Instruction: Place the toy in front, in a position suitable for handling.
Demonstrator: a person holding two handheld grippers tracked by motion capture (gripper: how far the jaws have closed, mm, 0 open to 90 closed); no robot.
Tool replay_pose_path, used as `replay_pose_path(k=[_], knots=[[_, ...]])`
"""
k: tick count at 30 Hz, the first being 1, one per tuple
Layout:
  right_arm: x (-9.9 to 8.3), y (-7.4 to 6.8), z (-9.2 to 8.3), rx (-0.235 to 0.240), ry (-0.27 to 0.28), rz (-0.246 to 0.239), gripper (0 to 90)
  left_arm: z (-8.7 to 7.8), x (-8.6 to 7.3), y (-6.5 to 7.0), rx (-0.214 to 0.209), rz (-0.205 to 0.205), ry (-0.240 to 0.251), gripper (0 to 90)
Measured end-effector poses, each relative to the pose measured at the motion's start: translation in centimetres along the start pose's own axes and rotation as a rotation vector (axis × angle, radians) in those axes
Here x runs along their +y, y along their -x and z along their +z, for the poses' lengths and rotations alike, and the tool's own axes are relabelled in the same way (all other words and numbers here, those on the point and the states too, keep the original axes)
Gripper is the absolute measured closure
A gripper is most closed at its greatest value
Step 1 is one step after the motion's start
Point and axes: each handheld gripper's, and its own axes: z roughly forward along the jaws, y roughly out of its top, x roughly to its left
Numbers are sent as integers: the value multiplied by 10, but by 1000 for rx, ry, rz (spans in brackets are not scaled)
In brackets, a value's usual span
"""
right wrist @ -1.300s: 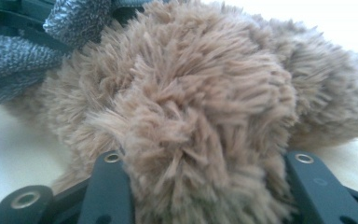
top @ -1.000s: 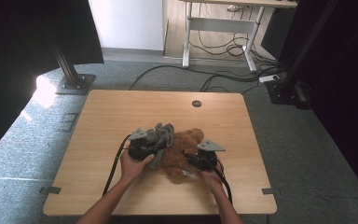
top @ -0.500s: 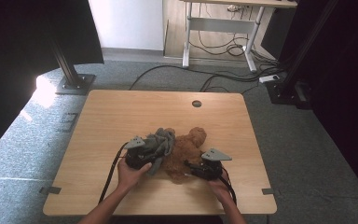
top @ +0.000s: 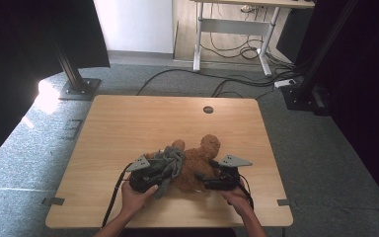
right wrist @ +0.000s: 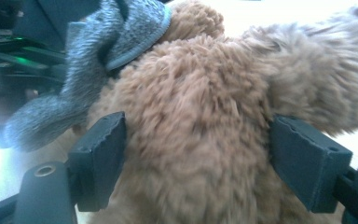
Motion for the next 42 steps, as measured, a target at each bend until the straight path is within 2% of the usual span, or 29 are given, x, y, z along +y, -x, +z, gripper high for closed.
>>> replay_pose_path(k=[2,3,6,8,11,13,15,18,22,25,28,32,37,39,42], knots=[[0,1,9,7,-37,0,250,-1,-1,0,-1,-5,-2,753],[-3,0,12,-7,-43,-5,278,-1,0,0,-4,-10,-4,752],[-11,0,13,-8,-31,9,370,-2,4,1,-12,-26,-9,749],[-16,-1,11,-22,-30,-1,422,-2,9,5,-14,-20,-18,746],[-18,-4,9,-51,-32,-25,468,-1,23,13,-14,-19,-28,745],[-20,-5,9,-60,-28,-24,476,2,36,19,-24,-17,-25,745],[-21,-6,9,-64,-21,-25,476,8,51,27,-32,4,-26,745],[-21,-7,9,-71,-19,-25,475,26,72,40,-30,28,-58,744],[-23,-8,9,-80,-10,-36,475,64,92,51,-18,36,-147,742],[-24,-10,8,-91,-7,-34,468,91,93,54,-8,52,-225,739],[-27,-10,9,-108,-22,-37,468,103,86,52,6,58,-252,739],[-29,-8,9,-95,-23,-26,470,97,82,52,15,83,-243,742],[-29,-9,9,-97,-28,-19,472,72,77,48,33,92,-212,741],[-29,-9,8,-100,-28,-18,473,60,74,43,51,96,-208,742],[-29,-9,8,-100,-25,-11,473,40,68,30,74,76,-198,742]])
